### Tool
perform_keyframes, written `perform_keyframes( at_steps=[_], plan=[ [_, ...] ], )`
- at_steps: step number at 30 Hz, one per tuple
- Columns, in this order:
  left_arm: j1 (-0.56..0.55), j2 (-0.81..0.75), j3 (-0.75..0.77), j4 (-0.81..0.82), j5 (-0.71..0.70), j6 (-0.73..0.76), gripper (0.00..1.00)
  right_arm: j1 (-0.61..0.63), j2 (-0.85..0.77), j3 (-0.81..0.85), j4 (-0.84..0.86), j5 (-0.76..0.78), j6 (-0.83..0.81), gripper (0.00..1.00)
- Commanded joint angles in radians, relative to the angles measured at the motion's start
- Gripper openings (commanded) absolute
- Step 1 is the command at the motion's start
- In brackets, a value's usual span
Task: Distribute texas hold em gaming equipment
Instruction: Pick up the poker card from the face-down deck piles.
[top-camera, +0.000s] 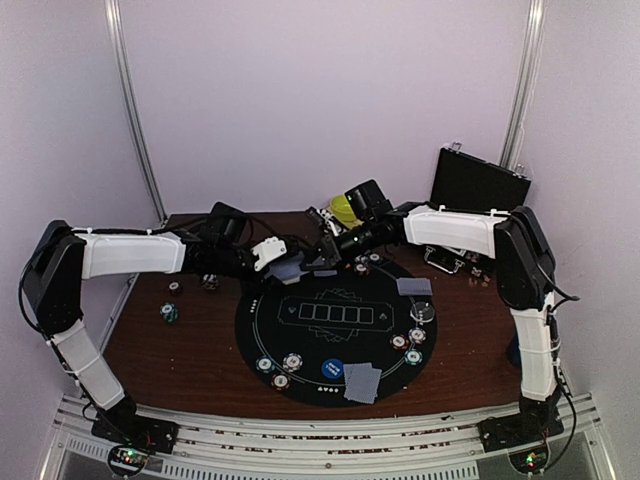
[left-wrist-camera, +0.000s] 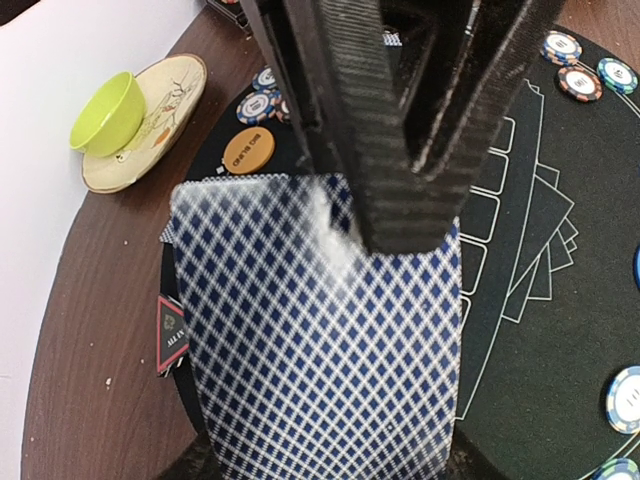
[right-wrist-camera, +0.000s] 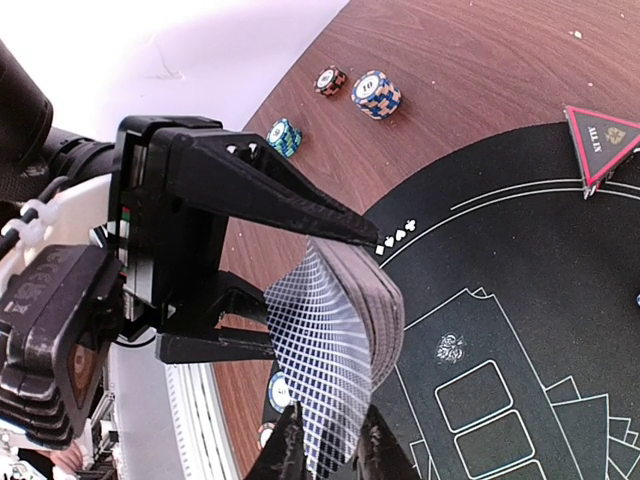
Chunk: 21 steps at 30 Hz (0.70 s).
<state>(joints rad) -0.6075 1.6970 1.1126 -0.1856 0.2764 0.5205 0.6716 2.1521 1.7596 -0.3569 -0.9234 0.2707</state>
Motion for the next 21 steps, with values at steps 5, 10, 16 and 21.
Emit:
perform_keyframes(
  at_steps=[5, 10, 16, 21],
  plan=[
    [0.005, 0.006, -0.003, 0.038, 0.001, -0.011, 0.56, -0.003, 0.008, 0.012, 0.015, -0.025, 0.031, 0.11],
    [0.004, 0.006, -0.011, 0.047, -0.007, -0.012, 0.56, -0.008, 0.006, 0.016, 0.009, -0.024, 0.03, 0.0],
    [0.022, 0.008, -0.018, 0.051, -0.013, -0.013, 0.56, -0.046, -0.032, -0.003, 0.015, -0.006, 0.026, 0.0],
    [0.043, 0.007, -0.023, 0.051, -0.013, -0.01, 0.56, -0.089, -0.062, -0.008, 0.021, 0.0, 0.026, 0.0]
  ],
)
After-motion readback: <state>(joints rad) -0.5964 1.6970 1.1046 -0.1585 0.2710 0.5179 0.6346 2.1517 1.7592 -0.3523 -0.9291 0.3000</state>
